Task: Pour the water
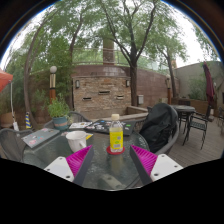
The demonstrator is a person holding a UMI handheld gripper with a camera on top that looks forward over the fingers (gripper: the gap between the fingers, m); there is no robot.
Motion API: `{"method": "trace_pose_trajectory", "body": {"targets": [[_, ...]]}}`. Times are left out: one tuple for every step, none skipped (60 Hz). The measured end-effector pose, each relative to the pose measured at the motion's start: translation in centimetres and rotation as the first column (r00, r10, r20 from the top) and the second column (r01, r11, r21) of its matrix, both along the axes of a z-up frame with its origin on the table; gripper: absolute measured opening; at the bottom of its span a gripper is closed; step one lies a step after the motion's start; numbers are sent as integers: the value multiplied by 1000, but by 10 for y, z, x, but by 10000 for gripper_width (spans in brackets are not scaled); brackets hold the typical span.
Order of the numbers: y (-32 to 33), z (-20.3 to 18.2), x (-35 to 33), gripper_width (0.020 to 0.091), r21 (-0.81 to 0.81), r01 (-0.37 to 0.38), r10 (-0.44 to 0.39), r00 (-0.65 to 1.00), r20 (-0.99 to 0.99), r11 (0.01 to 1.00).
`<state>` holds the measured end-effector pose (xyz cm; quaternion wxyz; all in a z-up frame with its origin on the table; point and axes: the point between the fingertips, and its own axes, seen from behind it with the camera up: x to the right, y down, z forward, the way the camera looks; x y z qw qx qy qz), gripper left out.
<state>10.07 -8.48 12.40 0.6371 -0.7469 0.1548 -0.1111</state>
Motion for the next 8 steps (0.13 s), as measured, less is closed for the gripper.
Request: {"method": "trace_pose_trajectory", "body": {"targets": [[-11,2,-5,832,2,3,-3,1000,1,1000],[-18,5,-11,832,1,7,-7,1000,2,1000],[-30,8,-14,830,2,11,-11,1000,5,1000],[-40,11,-18,830,5,14,-14,1000,7,1000],[-49,13,-21,829,8,19,-19,1000,9,1000],[-59,14,-25,829,8,23,-23,1000,9,1000],[-68,15,-28,828,7,24,-25,1000,10,1000],[-73,18,-36,828,4,26,-26,1000,10,1000]]}}
